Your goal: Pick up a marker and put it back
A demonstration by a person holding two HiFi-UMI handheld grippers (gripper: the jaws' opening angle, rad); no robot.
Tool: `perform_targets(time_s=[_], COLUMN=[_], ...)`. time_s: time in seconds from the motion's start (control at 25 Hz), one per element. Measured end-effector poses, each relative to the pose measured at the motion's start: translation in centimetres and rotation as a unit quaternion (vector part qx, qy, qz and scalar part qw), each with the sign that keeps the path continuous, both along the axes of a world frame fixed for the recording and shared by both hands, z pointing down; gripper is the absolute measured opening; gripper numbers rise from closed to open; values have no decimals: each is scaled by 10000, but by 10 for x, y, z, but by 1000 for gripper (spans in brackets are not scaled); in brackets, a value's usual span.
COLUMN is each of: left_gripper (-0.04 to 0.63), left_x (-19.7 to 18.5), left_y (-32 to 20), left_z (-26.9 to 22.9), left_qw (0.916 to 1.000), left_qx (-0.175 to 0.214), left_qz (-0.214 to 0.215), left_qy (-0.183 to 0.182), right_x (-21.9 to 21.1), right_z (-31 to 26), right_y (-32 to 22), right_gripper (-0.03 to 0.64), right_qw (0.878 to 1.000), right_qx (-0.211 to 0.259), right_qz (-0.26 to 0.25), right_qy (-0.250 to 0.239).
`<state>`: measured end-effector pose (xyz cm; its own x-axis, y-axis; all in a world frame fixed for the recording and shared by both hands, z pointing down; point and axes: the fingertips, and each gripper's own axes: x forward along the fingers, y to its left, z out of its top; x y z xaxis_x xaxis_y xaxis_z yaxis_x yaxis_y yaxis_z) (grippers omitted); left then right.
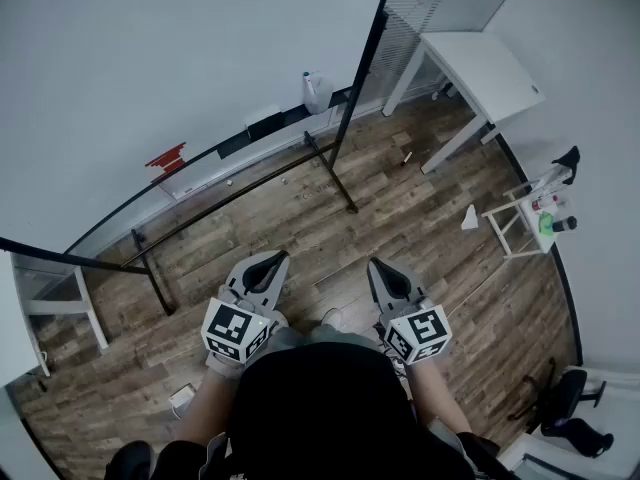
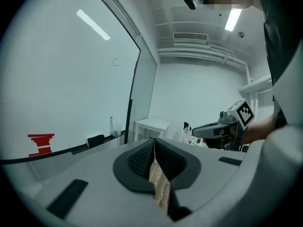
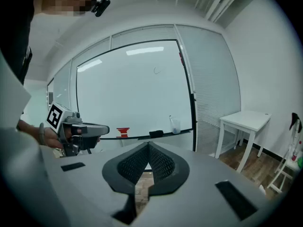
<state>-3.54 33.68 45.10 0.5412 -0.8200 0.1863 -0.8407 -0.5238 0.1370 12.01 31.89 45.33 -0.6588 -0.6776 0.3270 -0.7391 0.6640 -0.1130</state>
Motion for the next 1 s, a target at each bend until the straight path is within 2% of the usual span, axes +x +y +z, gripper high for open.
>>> perform_targets(time_s=[0.4, 0.64, 1.0], left_gripper=[23, 23, 36], left_x=[61, 92, 123], left_y=[-17, -46, -102], left_z=[-9, -13, -4], left_qw=[9999, 9994, 9982], left_qx=[27, 30, -82], left_qz=[-74, -296, -510], left_qy=[-150, -181, -293], right_x=[55, 86, 129], right_z=[-4, -2, 4], right_y=[-15, -37, -90], right_gripper=[28, 28, 28], right_qw=[9998, 9994, 9989], right_qx=[-9, 48, -2], right_qz=[-75, -252, -62], right_qy=[-169, -246, -464])
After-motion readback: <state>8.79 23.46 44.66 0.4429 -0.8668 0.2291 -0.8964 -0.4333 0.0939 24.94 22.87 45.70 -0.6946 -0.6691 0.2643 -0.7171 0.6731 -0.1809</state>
